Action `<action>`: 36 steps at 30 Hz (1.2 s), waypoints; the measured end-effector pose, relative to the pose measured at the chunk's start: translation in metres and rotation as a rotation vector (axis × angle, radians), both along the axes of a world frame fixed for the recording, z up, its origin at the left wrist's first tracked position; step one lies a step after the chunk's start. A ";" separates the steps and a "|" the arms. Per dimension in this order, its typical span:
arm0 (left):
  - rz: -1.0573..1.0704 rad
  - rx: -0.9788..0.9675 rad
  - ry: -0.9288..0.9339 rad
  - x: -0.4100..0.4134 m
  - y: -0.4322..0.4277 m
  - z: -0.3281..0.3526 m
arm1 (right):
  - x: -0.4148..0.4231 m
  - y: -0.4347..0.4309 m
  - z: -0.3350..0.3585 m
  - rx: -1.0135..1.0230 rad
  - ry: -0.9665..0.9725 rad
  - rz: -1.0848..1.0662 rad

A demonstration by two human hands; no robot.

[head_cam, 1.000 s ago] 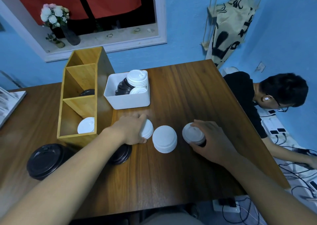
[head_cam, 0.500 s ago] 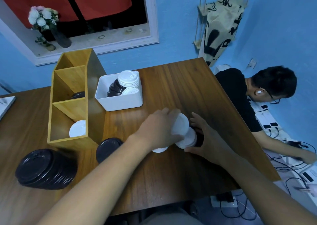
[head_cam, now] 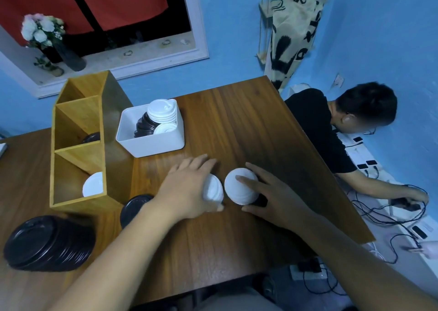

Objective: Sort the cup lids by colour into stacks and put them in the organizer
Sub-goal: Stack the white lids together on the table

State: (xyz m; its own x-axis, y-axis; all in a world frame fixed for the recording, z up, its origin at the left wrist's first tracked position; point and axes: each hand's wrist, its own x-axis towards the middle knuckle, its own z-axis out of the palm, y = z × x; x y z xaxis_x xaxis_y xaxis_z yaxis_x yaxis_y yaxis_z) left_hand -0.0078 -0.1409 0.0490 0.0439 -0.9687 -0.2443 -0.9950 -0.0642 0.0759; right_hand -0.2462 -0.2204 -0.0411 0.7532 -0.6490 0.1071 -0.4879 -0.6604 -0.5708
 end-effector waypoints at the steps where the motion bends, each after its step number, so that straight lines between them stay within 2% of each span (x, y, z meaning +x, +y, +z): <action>1: 0.006 0.059 -0.009 0.007 0.007 -0.001 | 0.003 0.000 -0.001 -0.001 -0.008 -0.016; 3: 0.018 0.110 0.036 0.011 0.015 -0.009 | 0.009 0.000 0.001 0.003 -0.003 -0.051; 6: 0.051 0.026 0.158 0.012 0.013 -0.026 | 0.014 -0.005 0.002 0.028 0.003 -0.083; 9: 0.068 -0.022 0.201 0.012 0.002 -0.033 | 0.012 -0.013 0.005 0.089 -0.020 -0.120; 13: 0.028 -0.007 0.142 0.007 -0.016 -0.033 | 0.013 -0.023 0.010 0.101 0.053 -0.149; 19: 0.055 -0.025 0.005 -0.030 -0.028 -0.041 | 0.015 -0.045 0.013 -0.063 0.208 -0.211; 23: 0.072 -0.025 -0.034 -0.044 -0.039 -0.039 | 0.017 -0.053 0.012 -0.063 0.234 -0.222; 26: 0.067 0.006 -0.034 -0.044 -0.040 -0.039 | 0.013 -0.052 0.008 -0.095 0.222 -0.187; 33: 0.053 -0.045 0.131 -0.022 -0.035 -0.043 | 0.010 -0.056 0.015 0.031 0.001 -0.201; 36: 0.083 -0.018 0.167 -0.006 -0.029 -0.037 | 0.016 -0.057 0.021 0.070 -0.033 -0.261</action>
State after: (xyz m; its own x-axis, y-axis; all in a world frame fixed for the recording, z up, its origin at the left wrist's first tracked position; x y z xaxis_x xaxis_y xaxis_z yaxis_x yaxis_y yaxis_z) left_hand -0.0143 -0.1701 0.0116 0.0839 -0.9677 -0.2379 -0.9600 -0.1425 0.2411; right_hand -0.2307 -0.2776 -0.0196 0.5564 -0.8274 0.0765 -0.6170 -0.4730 -0.6290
